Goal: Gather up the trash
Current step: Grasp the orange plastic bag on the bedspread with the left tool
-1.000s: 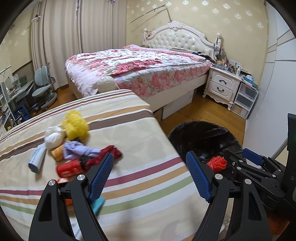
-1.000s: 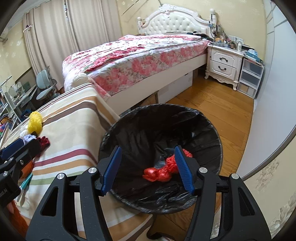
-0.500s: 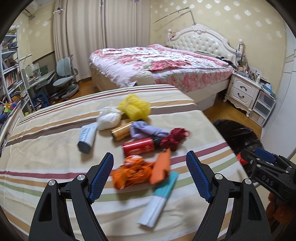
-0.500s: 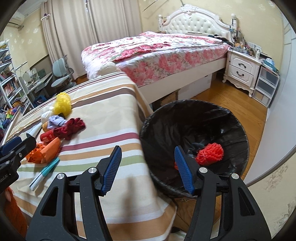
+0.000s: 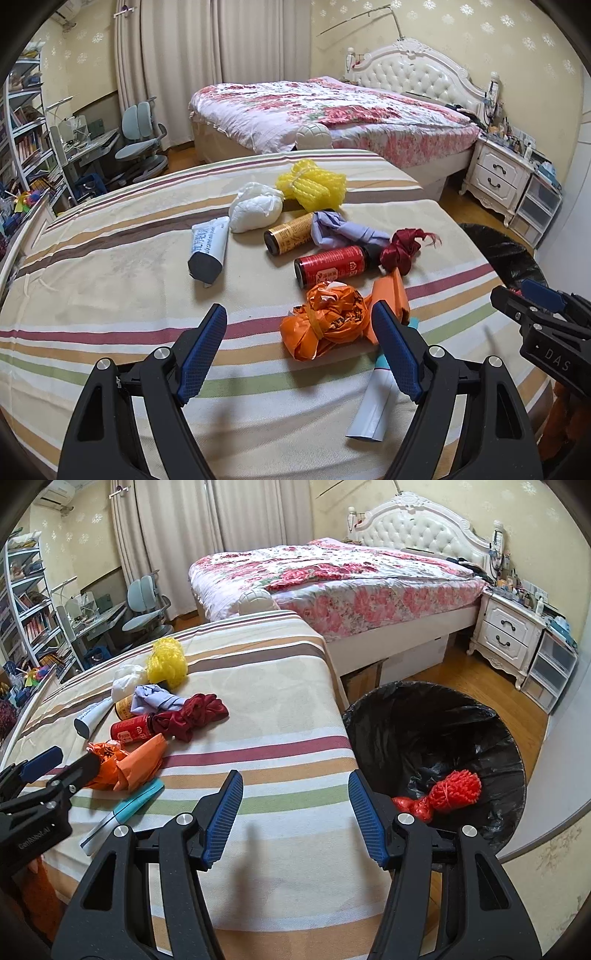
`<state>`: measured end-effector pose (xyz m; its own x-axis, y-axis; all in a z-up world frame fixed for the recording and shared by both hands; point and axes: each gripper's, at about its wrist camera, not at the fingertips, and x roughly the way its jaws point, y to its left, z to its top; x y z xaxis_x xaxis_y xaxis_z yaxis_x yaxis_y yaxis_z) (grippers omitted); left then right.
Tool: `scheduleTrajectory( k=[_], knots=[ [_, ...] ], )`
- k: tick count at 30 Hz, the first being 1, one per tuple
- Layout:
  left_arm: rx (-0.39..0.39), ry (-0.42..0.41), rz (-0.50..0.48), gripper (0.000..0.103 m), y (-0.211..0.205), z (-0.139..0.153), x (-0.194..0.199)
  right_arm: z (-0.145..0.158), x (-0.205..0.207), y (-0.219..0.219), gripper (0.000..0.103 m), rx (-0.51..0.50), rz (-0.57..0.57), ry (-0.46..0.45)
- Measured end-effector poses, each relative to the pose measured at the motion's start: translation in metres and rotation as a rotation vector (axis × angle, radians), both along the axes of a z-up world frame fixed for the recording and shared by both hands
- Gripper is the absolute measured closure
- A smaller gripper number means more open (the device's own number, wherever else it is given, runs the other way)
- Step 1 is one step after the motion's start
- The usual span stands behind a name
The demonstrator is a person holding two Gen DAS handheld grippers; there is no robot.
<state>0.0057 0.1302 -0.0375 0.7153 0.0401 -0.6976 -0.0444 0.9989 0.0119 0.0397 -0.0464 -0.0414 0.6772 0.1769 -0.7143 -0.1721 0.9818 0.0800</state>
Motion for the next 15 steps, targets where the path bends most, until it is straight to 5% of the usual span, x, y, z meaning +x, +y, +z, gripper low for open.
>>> scheduleTrajectory(
  k=[5,12,15],
  knots=[
    [-0.02,0.027,-0.015,0.028,0.0032,-0.0066,0.0034,-0.0038,0.0012,0.0027,0.045,-0.003,0.004,0.009],
    [-0.031,0.035,-0.066,0.05,-0.0005,-0.0081,0.0036,-0.0069,0.0008,0.0072,0.045,-0.006,0.012,0.017],
    [-0.041,0.032,-0.078,0.052,0.0003,-0.0079,0.003,-0.0061,0.0003,0.0077,0.045,-0.007,0.016,0.017]
  ],
)
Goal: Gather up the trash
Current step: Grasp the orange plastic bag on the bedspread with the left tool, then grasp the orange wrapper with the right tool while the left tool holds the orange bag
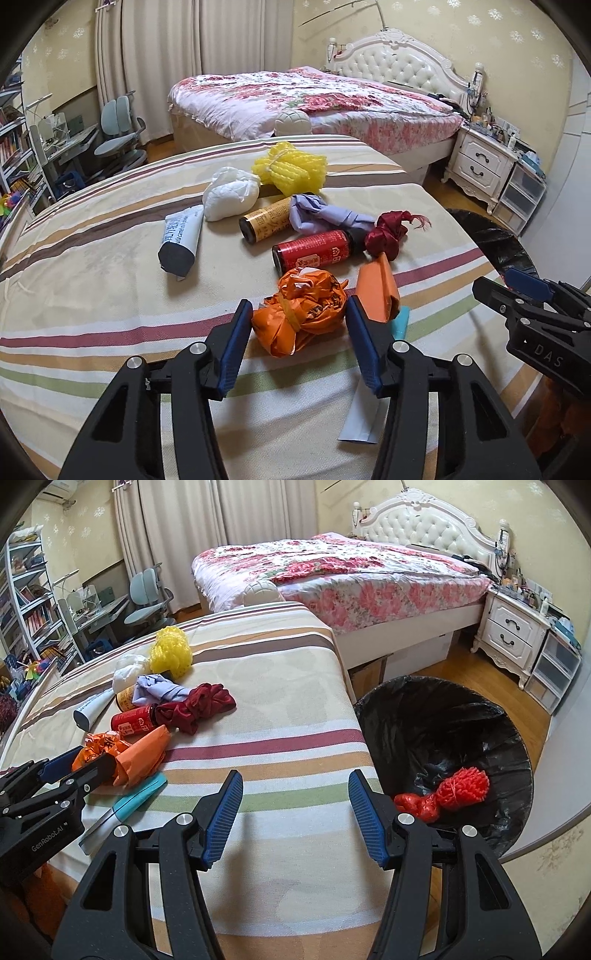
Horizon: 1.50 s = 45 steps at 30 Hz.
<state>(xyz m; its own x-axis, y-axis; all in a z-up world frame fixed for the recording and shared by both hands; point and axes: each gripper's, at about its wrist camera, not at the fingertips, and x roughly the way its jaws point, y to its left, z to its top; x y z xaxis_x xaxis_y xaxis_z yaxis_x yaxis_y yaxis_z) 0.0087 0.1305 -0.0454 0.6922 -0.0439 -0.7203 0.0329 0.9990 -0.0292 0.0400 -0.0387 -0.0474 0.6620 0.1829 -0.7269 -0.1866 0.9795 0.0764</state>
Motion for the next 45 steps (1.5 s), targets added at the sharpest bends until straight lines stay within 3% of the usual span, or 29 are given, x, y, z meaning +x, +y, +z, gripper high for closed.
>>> scheduleTrajectory(
  k=[9,20,33,40,45],
  knots=[
    [-0.012,-0.038,0.03,0.052,0.013,0.011,-0.017,0.008,-0.005,0.017,0.045,0.001,0.036,-0.013],
    [0.021,-0.086,0.148,0.052,0.055,0.023,-0.031,0.017,-0.01,0.062,0.045,-0.005,0.136,-0.014],
    [0.017,-0.063,0.266,0.052,0.099,0.013,-0.03,0.008,-0.003,0.106,0.045,-0.053,0.192,0.027],
    [-0.012,-0.047,0.272,0.052,0.108,0.007,-0.03,0.001,-0.002,0.113,0.072,-0.05,0.211,0.066],
    [-0.022,-0.047,0.271,0.052,0.109,0.007,-0.032,0.002,-0.006,0.116,0.076,-0.058,0.21,0.056]
  ],
)
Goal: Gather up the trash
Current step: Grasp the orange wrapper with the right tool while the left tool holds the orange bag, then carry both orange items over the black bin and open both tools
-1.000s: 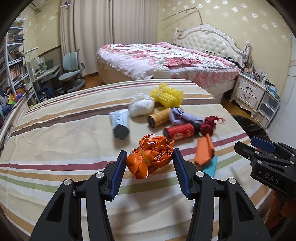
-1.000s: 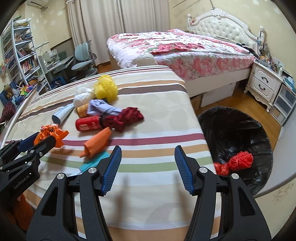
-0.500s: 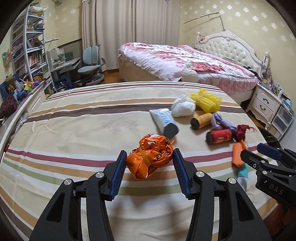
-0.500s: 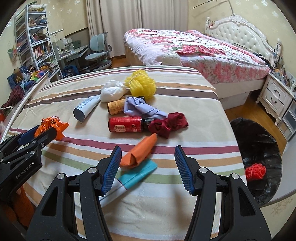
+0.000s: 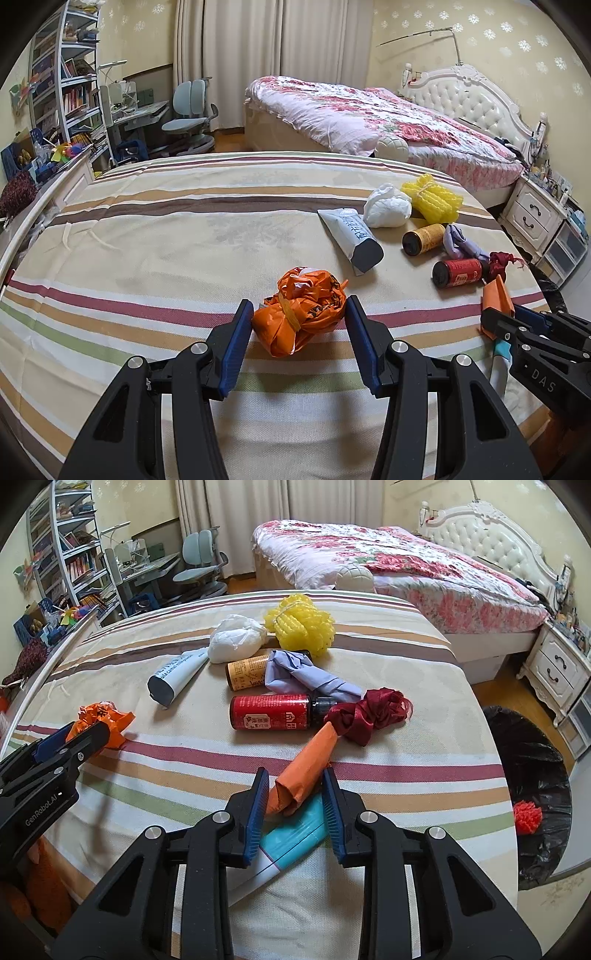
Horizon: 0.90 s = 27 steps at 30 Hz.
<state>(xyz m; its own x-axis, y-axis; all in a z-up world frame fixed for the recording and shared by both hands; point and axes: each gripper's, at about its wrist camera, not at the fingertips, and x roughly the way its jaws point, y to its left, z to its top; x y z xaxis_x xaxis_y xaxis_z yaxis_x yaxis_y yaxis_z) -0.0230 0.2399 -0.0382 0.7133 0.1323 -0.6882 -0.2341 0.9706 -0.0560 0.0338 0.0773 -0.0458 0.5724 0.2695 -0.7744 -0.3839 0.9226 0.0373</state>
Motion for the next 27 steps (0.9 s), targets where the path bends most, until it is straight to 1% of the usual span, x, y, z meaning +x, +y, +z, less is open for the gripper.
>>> scheduleTrajectory(
  k=[2,5,16,22,27],
  knots=[
    [-0.001,-0.003,0.0,0.052,0.001,0.0,-0.001,0.002,-0.001,0.0,0.082,0.004,0.0,-0.007],
    [-0.001,-0.006,0.002,0.052,0.001,0.001,-0.002,0.006,-0.003,0.0,0.085,0.013,0.003,-0.023],
    [-0.019,-0.025,-0.02,0.052,-0.01,0.01,-0.008,0.026,-0.01,-0.011,0.086,0.052,-0.001,-0.086],
    [-0.033,-0.05,-0.055,0.052,-0.027,0.019,-0.011,0.037,-0.011,-0.034,0.086,0.062,-0.04,-0.118],
    [-0.039,-0.069,-0.093,0.052,-0.049,0.026,-0.009,0.041,-0.01,-0.062,0.086,0.064,-0.097,-0.136]
  ],
)
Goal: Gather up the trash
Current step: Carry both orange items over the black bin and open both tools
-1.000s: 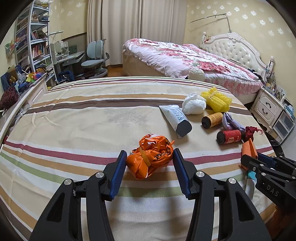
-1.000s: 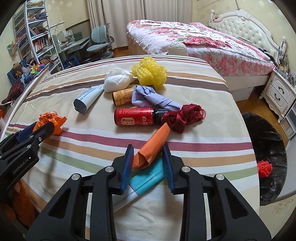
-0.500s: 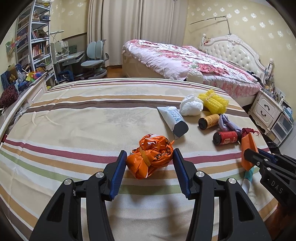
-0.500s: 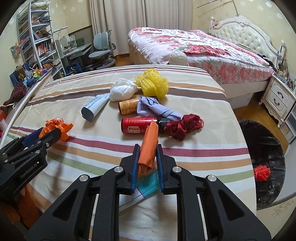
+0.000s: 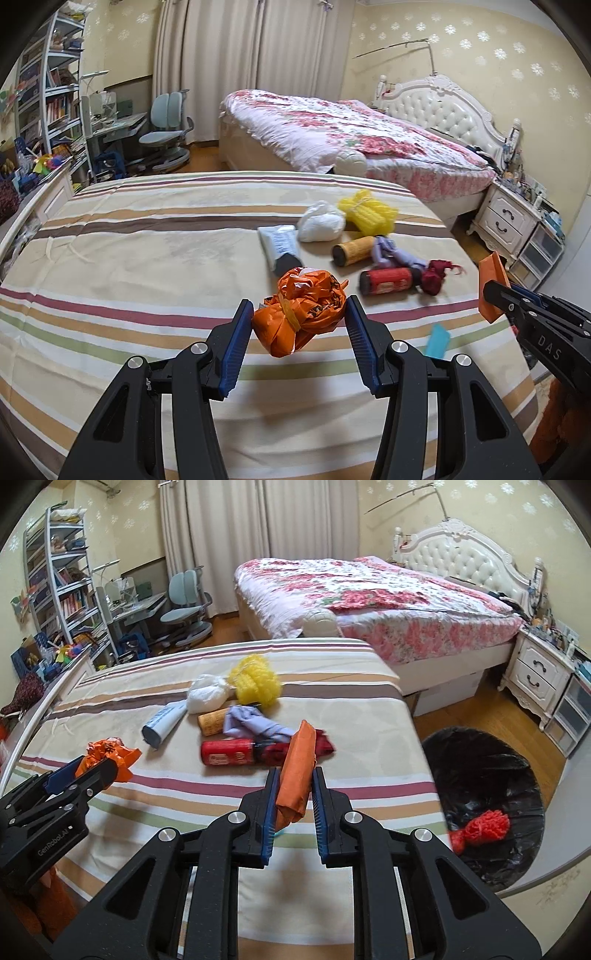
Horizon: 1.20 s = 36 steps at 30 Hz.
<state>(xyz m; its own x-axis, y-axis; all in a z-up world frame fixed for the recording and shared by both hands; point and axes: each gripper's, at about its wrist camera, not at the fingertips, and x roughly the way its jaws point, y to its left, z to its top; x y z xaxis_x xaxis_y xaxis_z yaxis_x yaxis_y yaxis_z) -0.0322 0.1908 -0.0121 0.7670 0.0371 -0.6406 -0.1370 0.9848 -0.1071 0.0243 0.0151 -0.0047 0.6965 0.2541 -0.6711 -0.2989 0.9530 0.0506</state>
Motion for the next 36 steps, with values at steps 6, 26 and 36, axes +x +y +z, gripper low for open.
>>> scheduleTrajectory(
  k=[6,26,36],
  knots=[
    [-0.009,-0.018,-0.067,0.052,-0.031,0.007,0.006,0.003,0.005,-0.041,0.086,0.0,-0.082,-0.02],
    [0.018,-0.039,-0.289,0.052,-0.175,0.008,0.063,-0.012,0.037,-0.159,0.085,-0.019,-0.261,-0.03],
    [0.048,-0.022,-0.341,0.052,-0.221,-0.005,0.092,-0.022,0.053,-0.189,0.085,-0.004,-0.304,-0.011]
  ],
)
